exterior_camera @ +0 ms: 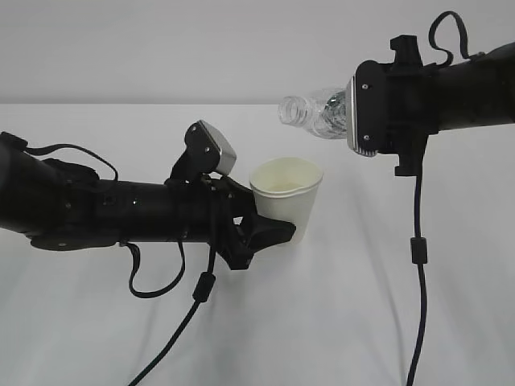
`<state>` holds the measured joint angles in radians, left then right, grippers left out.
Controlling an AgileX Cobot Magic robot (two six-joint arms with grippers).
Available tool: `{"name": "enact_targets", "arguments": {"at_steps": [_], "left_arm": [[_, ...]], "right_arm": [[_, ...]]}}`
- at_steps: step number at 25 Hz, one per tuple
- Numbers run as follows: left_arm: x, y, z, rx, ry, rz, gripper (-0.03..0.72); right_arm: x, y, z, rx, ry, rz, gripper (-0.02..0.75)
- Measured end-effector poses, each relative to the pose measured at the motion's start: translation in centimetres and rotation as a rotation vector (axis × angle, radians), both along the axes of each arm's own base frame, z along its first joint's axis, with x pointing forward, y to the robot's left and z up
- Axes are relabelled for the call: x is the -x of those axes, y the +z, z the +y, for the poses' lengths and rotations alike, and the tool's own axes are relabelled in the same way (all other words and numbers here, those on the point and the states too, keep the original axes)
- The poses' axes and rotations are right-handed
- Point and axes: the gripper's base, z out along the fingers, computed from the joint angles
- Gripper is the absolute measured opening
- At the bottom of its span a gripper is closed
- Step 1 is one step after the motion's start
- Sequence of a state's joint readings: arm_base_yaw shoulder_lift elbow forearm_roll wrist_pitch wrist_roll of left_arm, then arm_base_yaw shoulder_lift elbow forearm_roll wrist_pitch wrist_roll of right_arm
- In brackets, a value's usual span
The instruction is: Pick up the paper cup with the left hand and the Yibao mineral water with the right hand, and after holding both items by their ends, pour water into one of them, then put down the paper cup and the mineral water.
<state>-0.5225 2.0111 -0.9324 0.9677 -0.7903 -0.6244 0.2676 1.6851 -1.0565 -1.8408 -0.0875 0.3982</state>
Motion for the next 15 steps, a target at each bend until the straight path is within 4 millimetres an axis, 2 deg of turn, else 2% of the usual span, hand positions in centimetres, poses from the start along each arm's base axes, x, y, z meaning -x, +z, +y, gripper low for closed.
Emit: {"name": "enact_targets", "arguments": {"at_steps": [15], "left_arm": [[-3.3,0.2,4.6,0.026,0.178,0.005,0.404]], "right_arm": [[0.3,-0.1,0.5,-0.434,-0.230,0.201,0.451]]}}
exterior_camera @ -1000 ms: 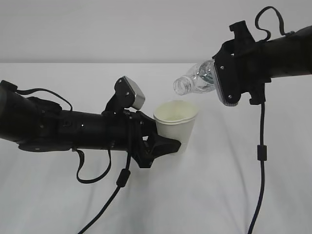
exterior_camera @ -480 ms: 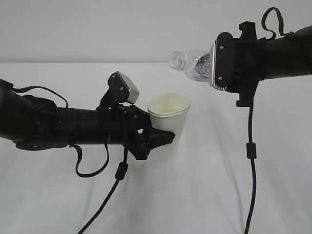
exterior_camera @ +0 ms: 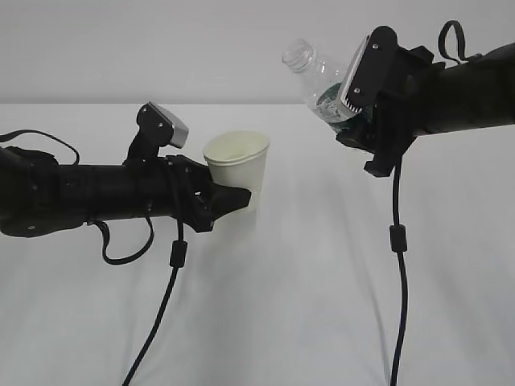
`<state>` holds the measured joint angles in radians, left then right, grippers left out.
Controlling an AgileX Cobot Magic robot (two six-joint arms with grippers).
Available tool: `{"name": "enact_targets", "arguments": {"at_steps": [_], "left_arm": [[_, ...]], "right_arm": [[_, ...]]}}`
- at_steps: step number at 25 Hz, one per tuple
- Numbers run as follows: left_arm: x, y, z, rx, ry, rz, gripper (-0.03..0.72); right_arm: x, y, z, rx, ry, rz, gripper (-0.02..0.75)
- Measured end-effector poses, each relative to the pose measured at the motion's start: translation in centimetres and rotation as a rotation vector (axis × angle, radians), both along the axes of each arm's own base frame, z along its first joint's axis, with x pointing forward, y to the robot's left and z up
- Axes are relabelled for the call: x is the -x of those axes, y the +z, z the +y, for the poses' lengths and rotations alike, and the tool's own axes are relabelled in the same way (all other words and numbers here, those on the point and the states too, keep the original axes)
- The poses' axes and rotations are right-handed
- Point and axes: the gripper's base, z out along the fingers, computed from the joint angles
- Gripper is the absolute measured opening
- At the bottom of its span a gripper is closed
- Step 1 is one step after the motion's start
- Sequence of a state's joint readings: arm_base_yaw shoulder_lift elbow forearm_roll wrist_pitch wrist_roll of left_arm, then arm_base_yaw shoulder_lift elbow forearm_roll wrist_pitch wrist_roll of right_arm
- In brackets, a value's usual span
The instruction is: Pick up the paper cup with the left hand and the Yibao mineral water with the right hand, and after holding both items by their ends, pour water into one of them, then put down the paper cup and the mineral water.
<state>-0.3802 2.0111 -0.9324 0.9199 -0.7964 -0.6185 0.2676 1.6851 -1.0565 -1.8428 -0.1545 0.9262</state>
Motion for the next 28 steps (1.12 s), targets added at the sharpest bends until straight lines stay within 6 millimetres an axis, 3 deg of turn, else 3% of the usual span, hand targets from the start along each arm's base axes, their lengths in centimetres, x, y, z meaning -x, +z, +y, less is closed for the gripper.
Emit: {"name": "enact_targets", "arguments": {"at_steps": [12,17,22,28], "left_arm": [[-1.3,0.1,2.3,0.007,0.074,0.000,0.404],[-1.7,0.1,3.2,0.009,0.102,0.001,0.404],[-1.7,0.8,3.4,0.015,0.106,-0.019,0.404],[-1.8,1.2,3.6,0.015,0.117,-0.026,0.404]], "right_arm": [[-0.8,-3.3,0.5,-0.119,-0.074,0.147,0.451],[-1.2,-3.1,-0.2,-0.257,-0.139,0.171,0.448],[-2.3,-2.4,-3.0,-0.456,-0.256,0.166,0.447],[-2.6,-2.1,-3.7,-0.488,-0.290,0.116,0.447]]}}
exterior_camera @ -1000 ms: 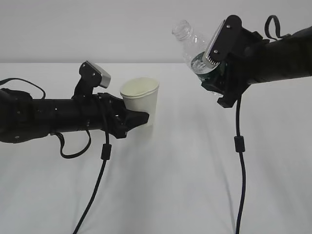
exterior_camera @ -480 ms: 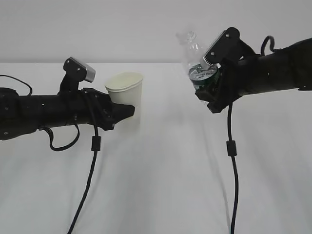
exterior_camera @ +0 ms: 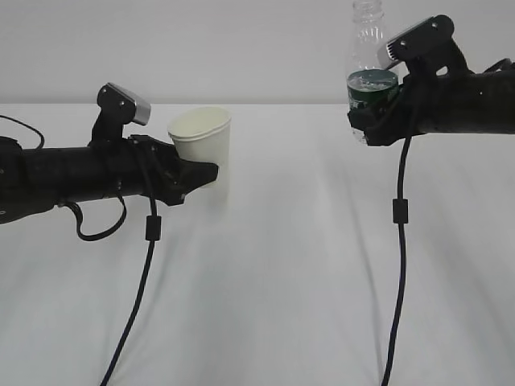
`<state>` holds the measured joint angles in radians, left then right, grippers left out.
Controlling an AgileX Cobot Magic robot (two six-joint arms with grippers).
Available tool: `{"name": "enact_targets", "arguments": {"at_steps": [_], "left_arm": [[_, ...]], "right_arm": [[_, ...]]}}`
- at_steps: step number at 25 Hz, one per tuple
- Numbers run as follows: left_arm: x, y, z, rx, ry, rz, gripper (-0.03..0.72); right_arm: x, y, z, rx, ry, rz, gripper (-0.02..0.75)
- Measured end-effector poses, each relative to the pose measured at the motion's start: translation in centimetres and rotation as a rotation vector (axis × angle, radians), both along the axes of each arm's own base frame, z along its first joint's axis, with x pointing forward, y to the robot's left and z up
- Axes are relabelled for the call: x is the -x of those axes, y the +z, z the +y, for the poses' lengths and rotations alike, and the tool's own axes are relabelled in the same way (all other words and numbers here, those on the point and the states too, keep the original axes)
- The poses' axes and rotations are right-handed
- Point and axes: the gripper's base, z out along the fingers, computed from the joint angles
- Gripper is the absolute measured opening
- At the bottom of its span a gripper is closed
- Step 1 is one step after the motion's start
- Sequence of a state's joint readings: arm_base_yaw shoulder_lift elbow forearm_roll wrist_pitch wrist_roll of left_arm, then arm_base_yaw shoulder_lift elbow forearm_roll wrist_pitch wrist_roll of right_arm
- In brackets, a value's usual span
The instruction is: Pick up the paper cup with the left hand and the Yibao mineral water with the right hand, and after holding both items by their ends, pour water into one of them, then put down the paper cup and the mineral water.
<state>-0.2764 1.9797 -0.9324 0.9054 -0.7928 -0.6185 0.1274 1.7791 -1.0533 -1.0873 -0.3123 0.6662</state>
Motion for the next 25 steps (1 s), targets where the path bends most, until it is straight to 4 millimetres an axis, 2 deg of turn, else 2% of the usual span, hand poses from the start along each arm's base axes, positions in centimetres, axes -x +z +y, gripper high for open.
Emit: {"name": "enact_targets", "arguments": {"at_steps": [4,8,14,20,25], "left_arm": [[-0.3,0.0,0.5,0.008,0.030,0.005,0.404],[-0.7,0.0,1.3,0.014,0.064,0.008,0.404],[-1.5,0.1,3.2,0.035,0.162,0.021,0.404],[-2.2,-0.3,5.2,0.012,0.264,0.042,0.404],[-1.9,-1.3,6.7,0.017,0.363,0.033,0.404]], "right_arm": [[0.3,-0.5,-0.7,-0.101,-0.044,-0.021,0.446],[1.1,-2.1,-2.2,-0.158,-0.117,-0.042,0.445],[2.2,-4.3,-2.5,-0.268,-0.176,-0.128,0.445],[2.1,-6.7,-2.6,-0.288,-0.189,-0.130,0.445],[1.9,-8.0,-2.7,-0.275,-0.200,-0.123,0.445]]}}
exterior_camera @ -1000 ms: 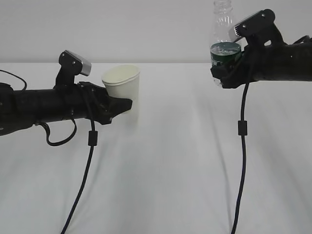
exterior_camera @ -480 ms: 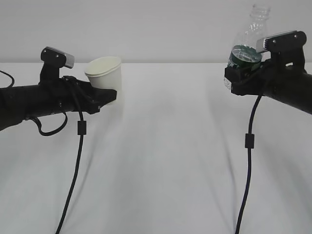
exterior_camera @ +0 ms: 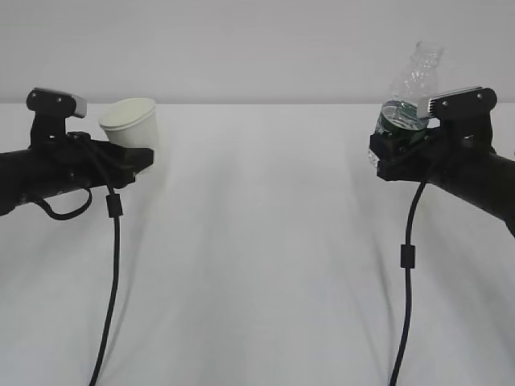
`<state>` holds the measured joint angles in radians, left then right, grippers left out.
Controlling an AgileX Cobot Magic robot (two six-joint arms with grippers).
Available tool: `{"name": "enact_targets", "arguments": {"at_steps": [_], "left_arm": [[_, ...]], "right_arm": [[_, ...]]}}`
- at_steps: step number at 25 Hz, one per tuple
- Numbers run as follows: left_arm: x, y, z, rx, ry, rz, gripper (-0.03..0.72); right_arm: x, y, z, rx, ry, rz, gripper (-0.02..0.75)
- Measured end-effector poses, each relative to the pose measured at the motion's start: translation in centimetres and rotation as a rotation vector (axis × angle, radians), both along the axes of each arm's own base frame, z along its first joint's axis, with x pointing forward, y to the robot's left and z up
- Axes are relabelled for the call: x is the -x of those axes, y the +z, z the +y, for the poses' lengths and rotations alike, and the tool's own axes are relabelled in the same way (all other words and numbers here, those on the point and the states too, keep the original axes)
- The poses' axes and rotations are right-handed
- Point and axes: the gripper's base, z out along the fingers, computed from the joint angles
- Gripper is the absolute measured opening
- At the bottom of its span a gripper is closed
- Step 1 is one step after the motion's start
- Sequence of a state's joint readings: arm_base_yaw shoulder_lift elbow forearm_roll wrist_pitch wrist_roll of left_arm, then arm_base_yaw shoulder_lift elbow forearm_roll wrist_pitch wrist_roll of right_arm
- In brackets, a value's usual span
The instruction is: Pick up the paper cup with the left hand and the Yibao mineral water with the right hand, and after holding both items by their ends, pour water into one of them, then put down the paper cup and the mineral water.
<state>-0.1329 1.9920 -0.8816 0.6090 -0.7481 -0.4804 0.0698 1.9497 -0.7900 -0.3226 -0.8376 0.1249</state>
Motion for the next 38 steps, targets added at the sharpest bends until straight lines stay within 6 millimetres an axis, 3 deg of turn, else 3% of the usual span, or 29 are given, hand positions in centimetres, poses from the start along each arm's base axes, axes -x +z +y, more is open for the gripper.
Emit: {"name": "enact_targets", "arguments": {"at_steps": [14,19,28,38], "left_arm": [[-0.2,-4.7,1.3,0.012,0.161,-0.063,0.404],[-0.4,-5.5,1.6,0.000,0.194,-0.100,0.404],[-0.2,-7.2,1.9,-0.013,0.220,-0.077,0.404],[-0.2,-7.6,2.2,-0.026,0.254,-0.043,0.404]], "right_arm": [[-0.4,-2.9,-0.5,-0.013,-0.065,-0.004,0.445],[-0.4,-4.6,-0.6,0.001,-0.078,0.017,0.445],[-0.3,-6.0,-1.0,0.040,-0.111,0.045,0.445],[-0.1,-7.4,-1.2,0.046,-0.126,0.094,0.445]]}}
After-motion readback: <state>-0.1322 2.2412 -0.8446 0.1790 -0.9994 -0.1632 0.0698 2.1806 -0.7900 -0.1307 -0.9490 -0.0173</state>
